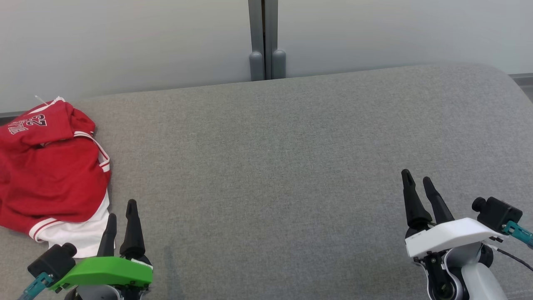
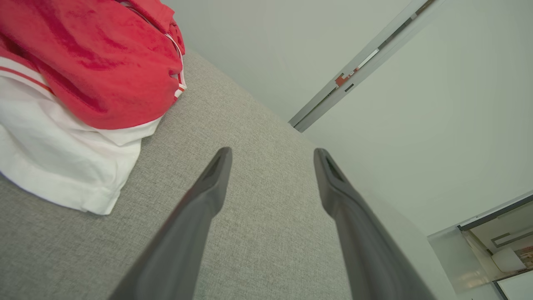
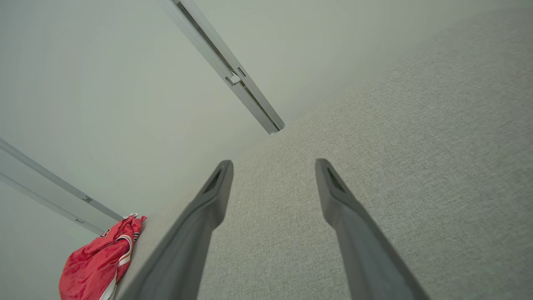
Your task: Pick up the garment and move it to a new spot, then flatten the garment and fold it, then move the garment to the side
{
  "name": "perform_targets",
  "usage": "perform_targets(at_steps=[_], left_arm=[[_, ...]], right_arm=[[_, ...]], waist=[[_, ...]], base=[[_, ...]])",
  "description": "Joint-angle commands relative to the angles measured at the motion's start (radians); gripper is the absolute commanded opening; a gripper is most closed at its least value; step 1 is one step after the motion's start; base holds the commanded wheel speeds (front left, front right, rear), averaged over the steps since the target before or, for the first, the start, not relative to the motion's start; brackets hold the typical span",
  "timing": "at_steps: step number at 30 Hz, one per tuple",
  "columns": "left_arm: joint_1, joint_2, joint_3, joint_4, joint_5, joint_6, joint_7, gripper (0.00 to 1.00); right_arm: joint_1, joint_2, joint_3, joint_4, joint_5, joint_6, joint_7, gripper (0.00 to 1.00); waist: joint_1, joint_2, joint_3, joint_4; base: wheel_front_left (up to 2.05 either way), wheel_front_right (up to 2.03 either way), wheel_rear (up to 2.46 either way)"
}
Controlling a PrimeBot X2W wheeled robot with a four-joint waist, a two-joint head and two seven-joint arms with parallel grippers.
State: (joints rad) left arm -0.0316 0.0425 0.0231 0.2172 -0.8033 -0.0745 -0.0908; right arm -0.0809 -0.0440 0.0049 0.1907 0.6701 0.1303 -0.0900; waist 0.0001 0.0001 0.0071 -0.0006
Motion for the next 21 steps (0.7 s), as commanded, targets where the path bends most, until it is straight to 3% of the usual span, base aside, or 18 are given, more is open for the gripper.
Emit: perform_targets(at_steps=[1, 21], left_arm=[[-0.002, 0.008, -0.003, -0.015, 0.04, 0.003, -0.011, 1.0], [0.024, 0.011, 0.014, 0.007, 0.3, 0.01, -0.066, 1.0]], right_arm=[[-0.014, -0.006, 0.003, -0.009, -0.038, 0.0, -0.011, 1.0], [-0.033, -0.007, 0.03, 0.021, -0.28, 0.0, -0.067, 1.0]], waist=[[0.0, -0.0001, 0.0, 0.0], [0.0, -0.0001, 0.002, 0.003]], base=[[0.0, 0.0, 0.0], [0.0, 0.0, 0.0]])
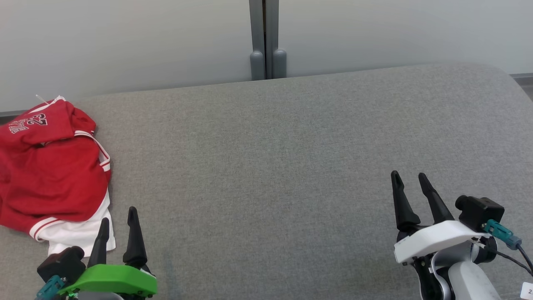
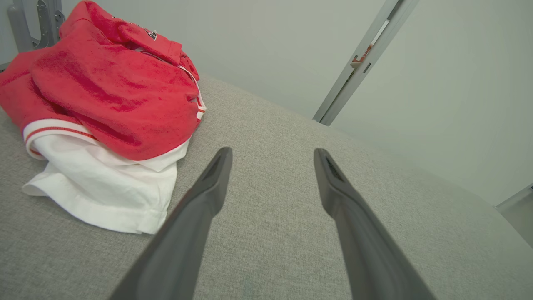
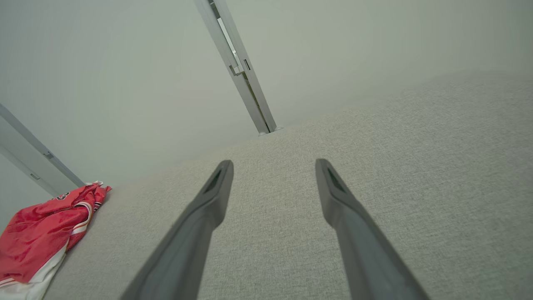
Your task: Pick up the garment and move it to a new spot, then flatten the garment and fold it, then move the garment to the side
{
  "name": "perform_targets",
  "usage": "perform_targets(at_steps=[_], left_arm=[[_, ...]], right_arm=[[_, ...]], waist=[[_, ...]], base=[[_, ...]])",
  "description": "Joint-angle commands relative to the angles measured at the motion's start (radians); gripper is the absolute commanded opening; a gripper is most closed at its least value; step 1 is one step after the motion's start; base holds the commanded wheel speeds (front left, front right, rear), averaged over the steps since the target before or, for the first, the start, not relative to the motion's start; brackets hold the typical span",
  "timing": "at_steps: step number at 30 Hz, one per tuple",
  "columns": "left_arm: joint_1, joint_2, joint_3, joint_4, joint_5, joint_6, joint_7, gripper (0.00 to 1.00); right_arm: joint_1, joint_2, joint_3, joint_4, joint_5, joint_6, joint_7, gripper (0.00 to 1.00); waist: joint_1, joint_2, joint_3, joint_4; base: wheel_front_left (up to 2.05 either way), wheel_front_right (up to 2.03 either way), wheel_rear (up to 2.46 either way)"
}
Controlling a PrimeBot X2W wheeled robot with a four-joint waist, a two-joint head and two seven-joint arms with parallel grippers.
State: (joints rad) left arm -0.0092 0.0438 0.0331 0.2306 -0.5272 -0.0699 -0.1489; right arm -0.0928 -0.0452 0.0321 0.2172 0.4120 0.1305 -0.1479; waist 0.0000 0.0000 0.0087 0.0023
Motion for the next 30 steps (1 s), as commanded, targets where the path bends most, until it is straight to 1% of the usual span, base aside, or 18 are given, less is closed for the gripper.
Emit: perform_targets(at_steps=[1, 17, 30], left_arm=[[0.003, 0.01, 0.006, -0.007, 0.035, 0.004, -0.011, 1.0], [0.015, 0.011, 0.012, 0.008, 0.194, 0.0, -0.049, 1.0], [0.019, 0.013, 0.017, 0.017, 0.307, -0.006, -0.076, 1.0]], right_arm=[[-0.021, -0.006, 0.005, -0.005, -0.034, 0.0, -0.011, 1.0], [-0.018, -0.006, 0.025, 0.016, -0.168, 0.0, -0.05, 1.0], [-0.019, -0.007, 0.031, 0.046, -0.236, 0.0, -0.078, 1.0]], waist=[[0.0, 0.0, 0.0, 0.0], [0.0, 0.0, 0.003, -0.002], [0.0, 0.0, 0.005, -0.002]], base=[[0.0, 0.0, 0.0], [0.0, 0.0, 0.0], [0.0, 0.0, 0.0]])
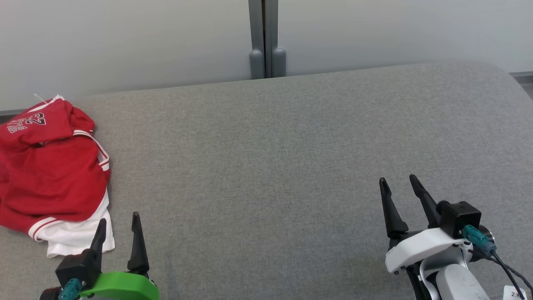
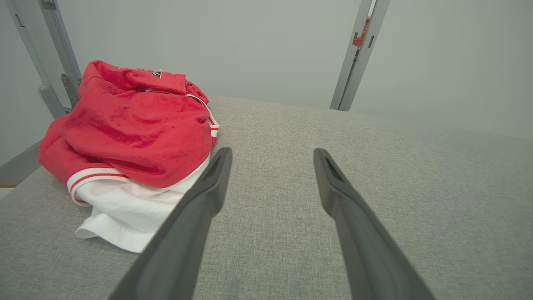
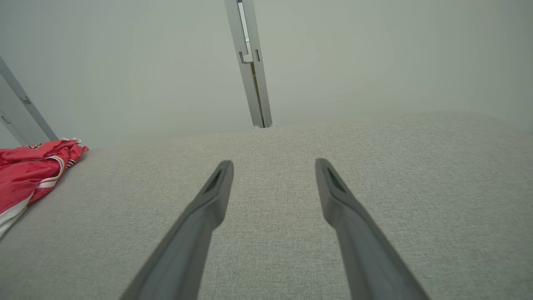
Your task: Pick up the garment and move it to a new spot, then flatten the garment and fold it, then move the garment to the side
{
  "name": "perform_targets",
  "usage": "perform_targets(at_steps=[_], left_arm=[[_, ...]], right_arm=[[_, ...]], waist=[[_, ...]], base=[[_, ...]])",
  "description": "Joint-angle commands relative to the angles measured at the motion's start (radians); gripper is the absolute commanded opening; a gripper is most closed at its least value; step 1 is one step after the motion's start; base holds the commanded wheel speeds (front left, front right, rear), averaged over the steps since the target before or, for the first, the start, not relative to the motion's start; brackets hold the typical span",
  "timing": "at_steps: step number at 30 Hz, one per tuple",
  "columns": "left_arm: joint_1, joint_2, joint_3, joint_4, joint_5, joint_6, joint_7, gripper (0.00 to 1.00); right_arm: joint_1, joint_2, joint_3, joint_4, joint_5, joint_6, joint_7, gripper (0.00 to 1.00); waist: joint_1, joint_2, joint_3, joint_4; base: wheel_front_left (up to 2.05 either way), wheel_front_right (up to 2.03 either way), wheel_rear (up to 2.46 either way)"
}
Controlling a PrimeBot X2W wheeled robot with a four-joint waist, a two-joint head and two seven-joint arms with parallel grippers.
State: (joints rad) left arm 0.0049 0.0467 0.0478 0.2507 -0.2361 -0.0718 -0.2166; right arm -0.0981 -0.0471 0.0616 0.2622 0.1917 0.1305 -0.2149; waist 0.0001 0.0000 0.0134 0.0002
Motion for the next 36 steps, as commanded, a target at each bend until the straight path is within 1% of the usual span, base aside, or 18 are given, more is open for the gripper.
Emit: perform_targets(at_steps=[1, 5, 10, 23, 36], left_arm=[[0.006, 0.01, 0.002, -0.003, 0.025, -0.005, -0.01, 1.0], [0.01, 0.011, 0.001, -0.002, 0.057, -0.008, -0.018, 1.0], [0.016, 0.013, -0.006, 0.004, 0.095, -0.018, -0.027, 1.0], [0.024, 0.01, -0.001, 0.017, 0.153, -0.032, -0.05, 1.0], [0.013, 0.006, 0.0, 0.023, 0.137, -0.039, -0.049, 1.0]], right_arm=[[-0.012, -0.005, 0.002, 0.004, -0.023, 0.0, -0.012, 1.0], [-0.007, -0.005, -0.002, 0.016, -0.047, 0.0, -0.02, 1.0], [-0.001, -0.005, -0.007, 0.03, -0.026, 0.0, -0.029, 1.0], [0.002, -0.005, 0.003, 0.048, -0.085, 0.0, -0.052, 1.0], [0.004, -0.005, 0.001, 0.049, -0.075, 0.0, -0.051, 1.0]], waist=[[-0.0001, 0.0, 0.0, 0.0], [-0.0001, 0.0, 0.0, 0.001], [-0.0001, 0.0, -0.001, 0.001], [-0.0001, 0.0, -0.001, -0.001], [-0.0001, 0.0, 0.0, 0.002]], base=[[0.0, 0.0, 0.0], [0.0, 0.0, 0.0], [0.0, 0.0, 0.0], [0.0, 0.0, 0.0], [0.0, 0.0, 0.0]])
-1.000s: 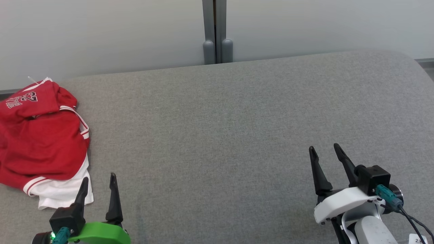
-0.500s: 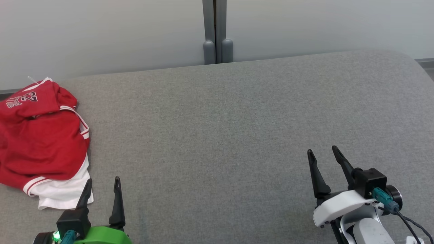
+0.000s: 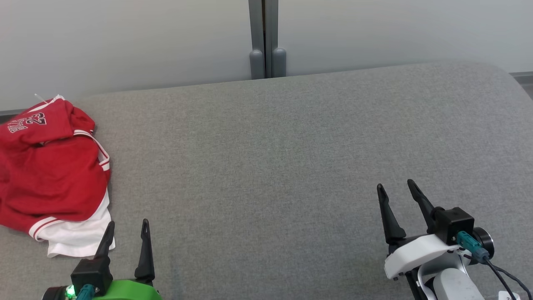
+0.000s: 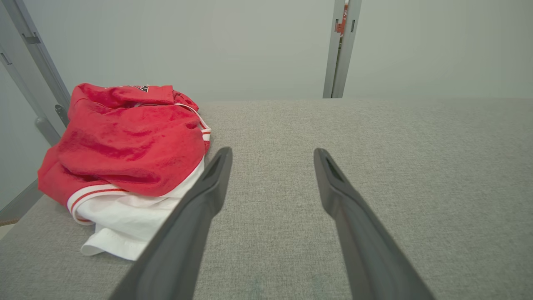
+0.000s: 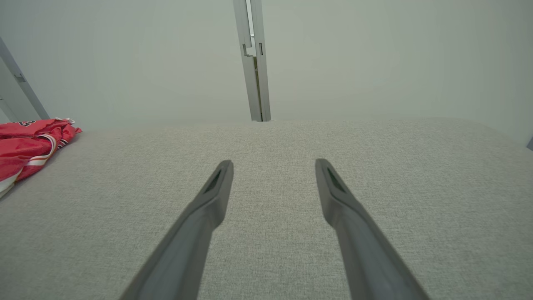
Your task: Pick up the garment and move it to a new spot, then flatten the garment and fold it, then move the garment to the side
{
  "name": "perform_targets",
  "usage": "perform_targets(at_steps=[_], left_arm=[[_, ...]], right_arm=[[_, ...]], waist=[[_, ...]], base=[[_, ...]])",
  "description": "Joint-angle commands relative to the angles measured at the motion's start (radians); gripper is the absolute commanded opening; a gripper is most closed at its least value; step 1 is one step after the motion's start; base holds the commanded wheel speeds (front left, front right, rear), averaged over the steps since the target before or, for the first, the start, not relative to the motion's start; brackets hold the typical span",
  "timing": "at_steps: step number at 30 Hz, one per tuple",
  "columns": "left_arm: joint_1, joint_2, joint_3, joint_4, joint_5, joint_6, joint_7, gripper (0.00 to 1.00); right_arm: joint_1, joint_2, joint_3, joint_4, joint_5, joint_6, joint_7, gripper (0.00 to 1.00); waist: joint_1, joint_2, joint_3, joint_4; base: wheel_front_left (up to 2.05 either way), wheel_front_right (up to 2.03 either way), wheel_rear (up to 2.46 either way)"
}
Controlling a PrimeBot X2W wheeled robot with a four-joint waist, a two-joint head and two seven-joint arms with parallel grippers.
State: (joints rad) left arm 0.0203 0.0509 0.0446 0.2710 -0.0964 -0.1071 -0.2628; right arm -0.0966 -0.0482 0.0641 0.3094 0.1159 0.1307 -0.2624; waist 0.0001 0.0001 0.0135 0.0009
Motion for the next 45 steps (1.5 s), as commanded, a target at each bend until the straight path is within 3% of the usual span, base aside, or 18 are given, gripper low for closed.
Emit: perform_targets(at_steps=[1, 5, 15, 21, 28, 33, 39, 45], left_arm=[[-0.003, 0.002, 0.002, 0.004, -0.003, -0.005, -0.003, 1.0], [-0.012, 0.002, -0.001, 0.012, -0.005, -0.005, -0.002, 1.0], [0.022, 0.002, -0.019, 0.031, -0.035, 0.008, -0.002, 1.0], [0.047, 0.001, 0.0, 0.025, -0.048, 0.017, -0.002, 1.0], [-0.033, 0.001, -0.002, 0.023, -0.087, 0.026, -0.002, 1.0], [-0.216, 0.001, -0.012, 0.117, -0.173, 0.05, 0.008, 1.0], [-0.519, 0.011, 0.01, 0.263, -0.261, 0.063, 0.133, 1.0], [-0.723, 0.04, 0.059, 0.45, -0.337, 0.079, 0.254, 1.0]], right_arm=[[0.002, -0.004, -0.003, 0.002, 0.001, 0.0, -0.004, 1.0], [0.014, -0.003, -0.005, -0.004, 0.003, 0.0, -0.004, 1.0], [0.027, -0.003, 0.057, 0.006, 0.038, 0.0, -0.004, 1.0], [-0.004, -0.004, 0.11, 0.015, 0.051, 0.0, -0.004, 1.0], [-0.052, -0.005, 0.111, -0.004, 0.022, 0.0, -0.004, 1.0], [-0.128, -0.006, 0.104, -0.026, -0.023, 0.0, -0.004, 1.0], [-0.213, -0.039, 0.121, -0.063, -0.042, 0.0, -0.004, 1.0], [-0.257, -0.063, 0.146, -0.079, -0.037, 0.0, -0.004, 1.0]], waist=[[-0.0001, -0.0001, -0.001, 0.004], [-0.0001, -0.0001, -0.007, 0.037], [-0.0001, -0.0001, -0.035, 0.271], [-0.0001, -0.0001, -0.022, 0.346], [-0.0001, -0.0001, 0.074, 0.333], [-0.0001, -0.0001, 0.221, 0.286], [-0.0001, -0.0001, 0.407, 0.241], [-0.0001, -0.0001, 0.512, 0.204]], base=[[0.0, 0.0, 0.0], [0.0, 0.0, 0.0], [0.0, 0.0, 0.0], [0.0, 0.0, 0.0], [0.0, 0.0, 0.0], [0.0, 0.0, 0.0], [0.0, 0.0, 0.0], [0.0, 0.0, 0.0]])
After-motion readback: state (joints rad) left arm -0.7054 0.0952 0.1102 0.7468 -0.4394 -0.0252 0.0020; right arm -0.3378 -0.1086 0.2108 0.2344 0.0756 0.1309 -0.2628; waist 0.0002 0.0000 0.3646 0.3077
